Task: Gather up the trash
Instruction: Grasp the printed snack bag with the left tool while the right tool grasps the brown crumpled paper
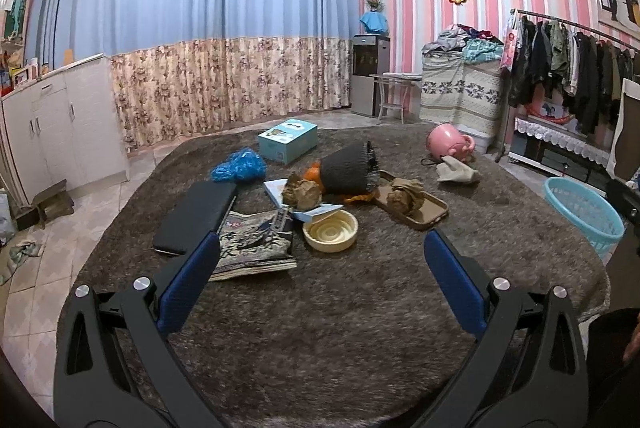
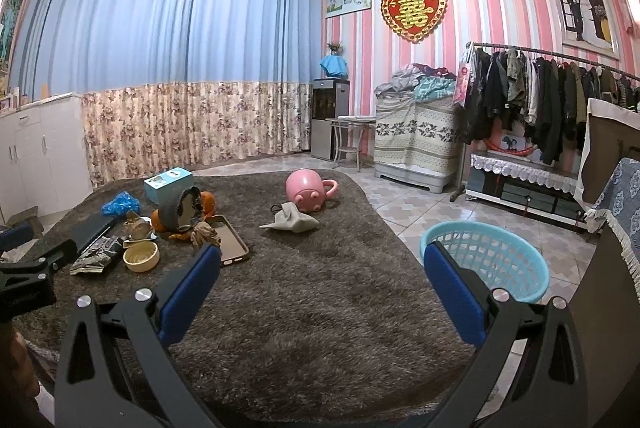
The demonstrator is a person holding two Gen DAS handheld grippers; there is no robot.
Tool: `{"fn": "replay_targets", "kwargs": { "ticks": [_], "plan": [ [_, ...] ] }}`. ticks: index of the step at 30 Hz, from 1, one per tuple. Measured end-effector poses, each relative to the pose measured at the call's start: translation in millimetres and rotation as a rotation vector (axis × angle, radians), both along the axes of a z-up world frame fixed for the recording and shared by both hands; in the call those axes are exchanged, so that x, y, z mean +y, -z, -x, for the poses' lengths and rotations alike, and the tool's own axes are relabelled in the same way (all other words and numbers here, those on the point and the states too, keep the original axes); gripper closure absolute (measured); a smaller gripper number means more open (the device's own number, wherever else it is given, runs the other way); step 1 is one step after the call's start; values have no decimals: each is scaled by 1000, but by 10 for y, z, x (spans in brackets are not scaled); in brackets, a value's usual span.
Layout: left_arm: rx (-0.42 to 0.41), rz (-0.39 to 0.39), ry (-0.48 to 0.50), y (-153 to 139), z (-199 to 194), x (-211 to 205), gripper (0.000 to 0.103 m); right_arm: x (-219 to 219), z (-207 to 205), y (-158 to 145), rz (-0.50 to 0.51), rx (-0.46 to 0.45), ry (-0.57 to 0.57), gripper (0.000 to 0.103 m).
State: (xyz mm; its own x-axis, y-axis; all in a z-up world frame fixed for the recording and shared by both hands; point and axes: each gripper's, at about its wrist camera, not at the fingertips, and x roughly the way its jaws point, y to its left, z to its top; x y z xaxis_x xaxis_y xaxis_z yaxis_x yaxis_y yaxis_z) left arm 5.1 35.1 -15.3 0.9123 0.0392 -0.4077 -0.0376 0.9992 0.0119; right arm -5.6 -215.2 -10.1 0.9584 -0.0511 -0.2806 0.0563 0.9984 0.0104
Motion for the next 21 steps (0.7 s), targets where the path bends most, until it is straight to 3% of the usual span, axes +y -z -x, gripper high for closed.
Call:
{"fn": "replay_targets", "kwargs": {
  "ticks": [8,12,15,21],
  "plan": [
    [36,-43,-66,136,-183,381,4,52,-162,74,10,48,-28,4],
    [74,-22,-92,209,-360,599,4,151,-249,118,40,68,-24,4],
    [87,-13,-109,267,-513,683,4,215,-422,164,44,131,-30,4],
    [137,28,-80,375,-869,680,4,316,-736,184,36,168,-63,4]
  ]
}}
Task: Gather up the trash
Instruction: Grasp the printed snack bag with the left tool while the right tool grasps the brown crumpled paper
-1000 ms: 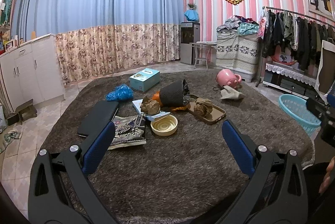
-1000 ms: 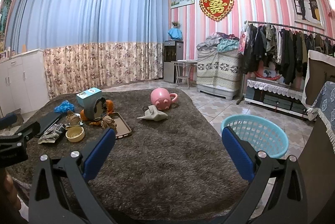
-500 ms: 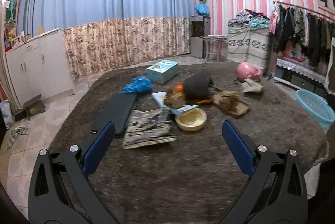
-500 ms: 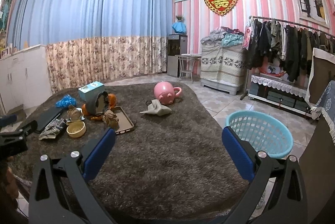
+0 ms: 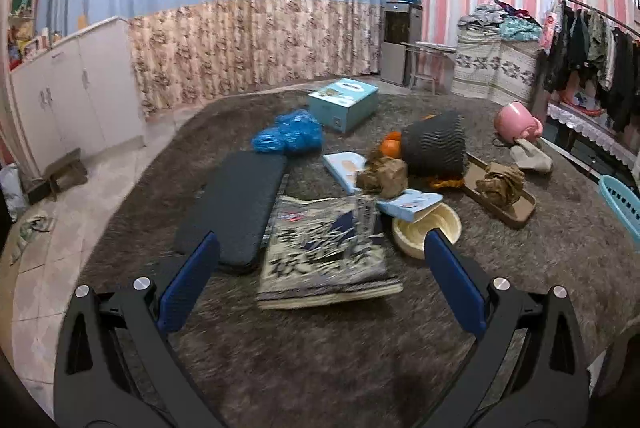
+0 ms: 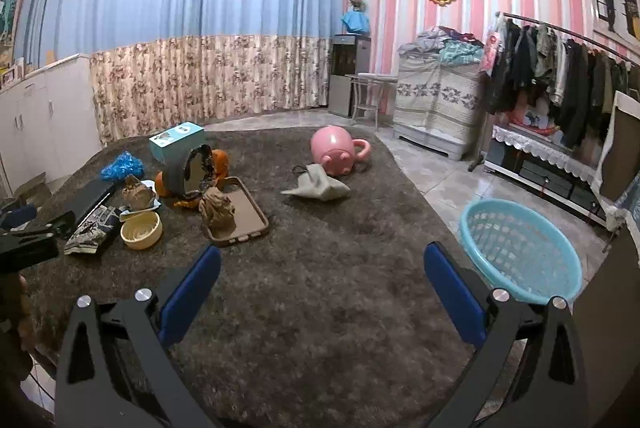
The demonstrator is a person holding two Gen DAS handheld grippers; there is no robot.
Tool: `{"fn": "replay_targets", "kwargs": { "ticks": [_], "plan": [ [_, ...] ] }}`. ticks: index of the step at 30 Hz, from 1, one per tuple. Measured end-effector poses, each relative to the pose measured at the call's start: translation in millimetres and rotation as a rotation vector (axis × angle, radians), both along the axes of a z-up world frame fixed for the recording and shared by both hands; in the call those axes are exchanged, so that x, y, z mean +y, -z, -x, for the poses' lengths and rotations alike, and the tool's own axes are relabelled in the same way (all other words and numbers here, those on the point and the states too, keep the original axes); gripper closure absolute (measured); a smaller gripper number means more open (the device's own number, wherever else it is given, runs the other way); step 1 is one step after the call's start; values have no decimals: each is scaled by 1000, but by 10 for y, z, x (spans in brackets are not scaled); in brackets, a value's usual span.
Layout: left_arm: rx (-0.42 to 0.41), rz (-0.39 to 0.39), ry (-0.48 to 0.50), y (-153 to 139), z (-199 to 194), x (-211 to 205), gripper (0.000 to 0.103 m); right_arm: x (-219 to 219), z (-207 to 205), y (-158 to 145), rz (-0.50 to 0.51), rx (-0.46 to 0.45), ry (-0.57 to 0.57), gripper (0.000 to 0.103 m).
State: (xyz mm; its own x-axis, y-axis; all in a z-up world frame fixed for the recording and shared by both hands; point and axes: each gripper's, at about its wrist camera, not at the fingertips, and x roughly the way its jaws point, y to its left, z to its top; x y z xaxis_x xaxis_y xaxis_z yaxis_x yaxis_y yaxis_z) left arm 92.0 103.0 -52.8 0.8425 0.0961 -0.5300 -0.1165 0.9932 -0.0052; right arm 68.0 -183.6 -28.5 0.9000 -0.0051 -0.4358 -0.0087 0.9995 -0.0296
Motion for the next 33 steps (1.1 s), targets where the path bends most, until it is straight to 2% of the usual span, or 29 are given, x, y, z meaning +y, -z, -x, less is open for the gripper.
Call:
{"fn": "replay_targets", "kwargs": {
  "ticks": [4,8,11,13,14,16,18,24,29,33],
  "plan": [
    [52,-27,14,137,-191,-139,4,117,-285,17,25,41,6,4],
    [90,-41,11,250,-330,-144,6,226,-473,40,49,36,-22,4],
    [120,-11,25,307,-416,-97,23,295,-558,126,80,48,-45,4],
    [138,11,50,331,-459,-81,45,313,-613,199,64,76,-58,4],
    [145,12,64,341,-473,-84,51,310,-637,215,52,86,-65,4],
    [154,22,98,340,-480,-93,71,308,-685,247,31,103,-72,4],
    [147,26,119,307,-449,-96,82,328,-734,268,37,114,-67,4],
    [47,33,151,-51,-281,-51,85,526,-970,352,74,127,-90,4],
    [-2,33,122,-231,-320,98,85,785,-1193,449,82,150,-151,7],
    [-17,18,88,-261,-381,206,85,957,-1372,557,75,197,-215,29]
  ]
}}
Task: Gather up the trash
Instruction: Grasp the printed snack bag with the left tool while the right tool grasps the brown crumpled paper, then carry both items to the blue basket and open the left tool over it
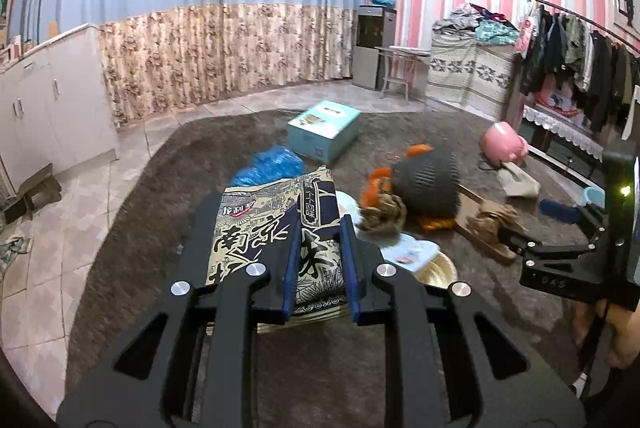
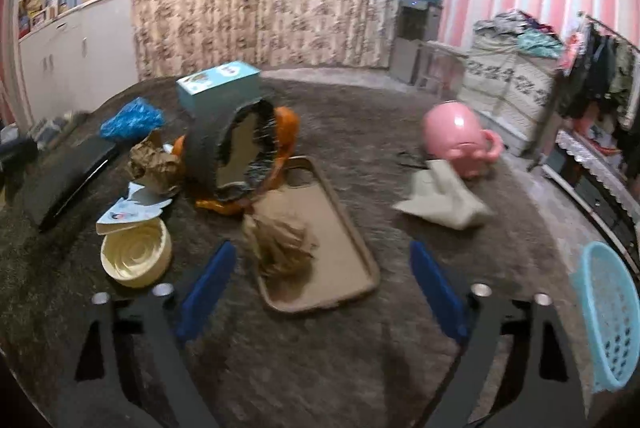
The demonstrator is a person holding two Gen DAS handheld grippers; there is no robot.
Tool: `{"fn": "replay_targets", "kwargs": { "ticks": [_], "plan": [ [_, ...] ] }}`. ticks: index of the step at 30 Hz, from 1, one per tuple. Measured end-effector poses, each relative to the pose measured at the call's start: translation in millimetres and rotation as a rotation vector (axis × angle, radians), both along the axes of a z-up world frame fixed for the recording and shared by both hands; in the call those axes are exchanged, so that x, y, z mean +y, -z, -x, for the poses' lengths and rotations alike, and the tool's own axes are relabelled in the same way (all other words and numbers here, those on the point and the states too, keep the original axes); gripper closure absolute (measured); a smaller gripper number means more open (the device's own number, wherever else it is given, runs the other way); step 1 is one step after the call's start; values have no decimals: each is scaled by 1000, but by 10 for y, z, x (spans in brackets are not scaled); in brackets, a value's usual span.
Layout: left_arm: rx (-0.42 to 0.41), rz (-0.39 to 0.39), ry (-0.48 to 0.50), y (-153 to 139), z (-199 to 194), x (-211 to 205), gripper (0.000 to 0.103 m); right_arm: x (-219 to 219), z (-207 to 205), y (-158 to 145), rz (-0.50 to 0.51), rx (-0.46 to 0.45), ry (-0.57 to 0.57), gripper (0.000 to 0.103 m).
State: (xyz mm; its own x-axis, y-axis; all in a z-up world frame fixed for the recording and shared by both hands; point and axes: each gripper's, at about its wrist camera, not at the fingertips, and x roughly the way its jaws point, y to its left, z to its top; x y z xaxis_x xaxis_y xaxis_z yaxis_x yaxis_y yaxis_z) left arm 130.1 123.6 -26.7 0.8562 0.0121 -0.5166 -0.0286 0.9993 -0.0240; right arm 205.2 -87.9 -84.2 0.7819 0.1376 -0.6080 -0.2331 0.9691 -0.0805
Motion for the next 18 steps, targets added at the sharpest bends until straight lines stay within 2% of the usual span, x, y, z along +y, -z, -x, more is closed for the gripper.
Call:
{"fn": "replay_targets", "kwargs": {
  "ticks": [2,3,6,9,13,18],
  "plan": [
    [4,-1,-11,5,-39,31,85,39,-86,54,-17,37,-31,47],
    [4,0,-14,2,-45,40,85,30,-92,68,-29,52,-43,63],
    [1,-5,-23,-19,-79,19,85,-25,-28,56,-62,52,-64,66],
    [-18,-24,-17,-83,-68,-101,85,-177,81,-49,-92,27,-36,67],
    [-49,-26,17,-206,-20,-321,85,-572,375,-324,-131,-30,62,67],
    [-93,-11,98,-411,-1,-790,85,-1128,804,-606,-96,-107,214,67]
  ]
}}
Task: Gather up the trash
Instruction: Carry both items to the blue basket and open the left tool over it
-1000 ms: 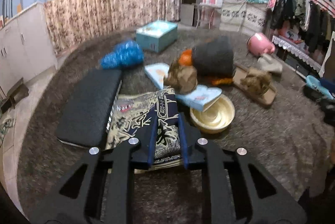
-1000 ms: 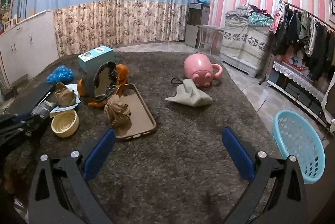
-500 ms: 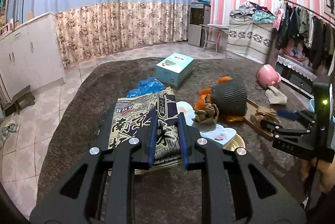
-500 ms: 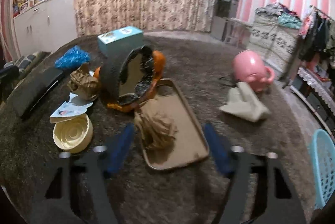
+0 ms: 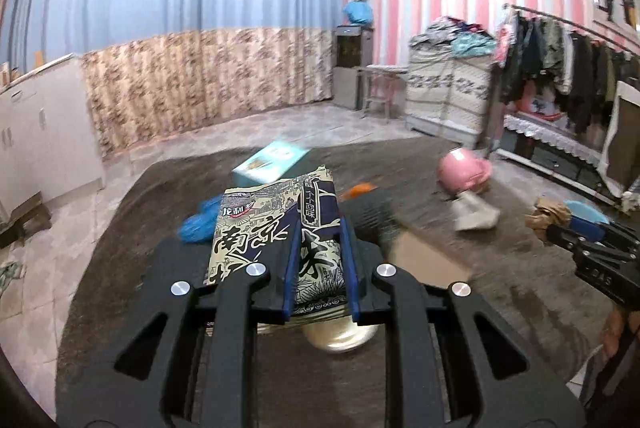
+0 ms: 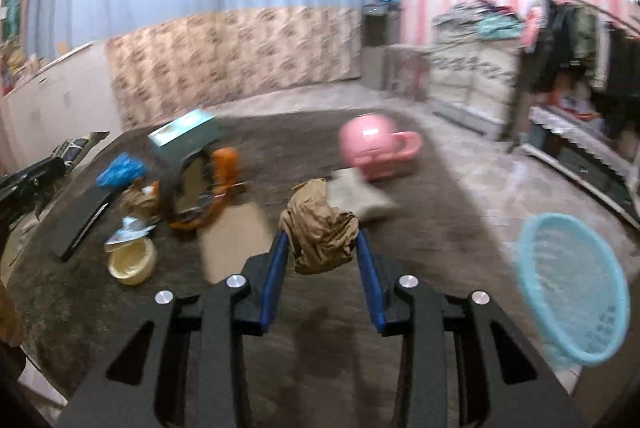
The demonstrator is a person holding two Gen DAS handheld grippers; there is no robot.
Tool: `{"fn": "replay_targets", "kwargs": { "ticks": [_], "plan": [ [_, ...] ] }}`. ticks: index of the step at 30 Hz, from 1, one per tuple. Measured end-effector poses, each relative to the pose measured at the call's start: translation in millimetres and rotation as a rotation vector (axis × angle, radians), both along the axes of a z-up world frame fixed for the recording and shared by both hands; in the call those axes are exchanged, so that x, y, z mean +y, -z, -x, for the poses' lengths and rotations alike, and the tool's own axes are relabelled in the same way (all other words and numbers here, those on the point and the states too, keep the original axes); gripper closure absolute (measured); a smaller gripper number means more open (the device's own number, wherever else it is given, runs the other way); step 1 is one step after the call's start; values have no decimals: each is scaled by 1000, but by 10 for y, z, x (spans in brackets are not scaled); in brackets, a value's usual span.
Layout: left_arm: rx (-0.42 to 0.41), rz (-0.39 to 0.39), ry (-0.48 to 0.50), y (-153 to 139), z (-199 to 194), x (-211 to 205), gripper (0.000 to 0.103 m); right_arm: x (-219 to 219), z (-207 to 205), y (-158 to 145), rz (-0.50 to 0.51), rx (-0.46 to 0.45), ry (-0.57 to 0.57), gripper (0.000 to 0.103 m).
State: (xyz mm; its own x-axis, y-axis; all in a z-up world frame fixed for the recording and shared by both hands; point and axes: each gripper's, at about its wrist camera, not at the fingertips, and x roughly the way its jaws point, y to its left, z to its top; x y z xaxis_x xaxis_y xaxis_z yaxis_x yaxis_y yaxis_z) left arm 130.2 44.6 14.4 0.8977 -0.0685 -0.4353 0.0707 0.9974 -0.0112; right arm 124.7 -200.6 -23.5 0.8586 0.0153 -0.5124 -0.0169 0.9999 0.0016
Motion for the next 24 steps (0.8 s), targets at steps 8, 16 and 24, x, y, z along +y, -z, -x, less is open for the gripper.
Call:
{"fn": "replay_targets", "kwargs": {
  "ticks": [8,16,24],
  "plan": [
    [-20,24,152,-87,-43,-867,85,-1096,469,-142,24,-51,241,67],
    [-3,16,308,-32,-187,-1828,85,-1901,548,-27,-27,-33,420,67],
    [4,6,484,102,-276,-2867,85,-2449,365,63,-48,-33,490,67]
  ]
}}
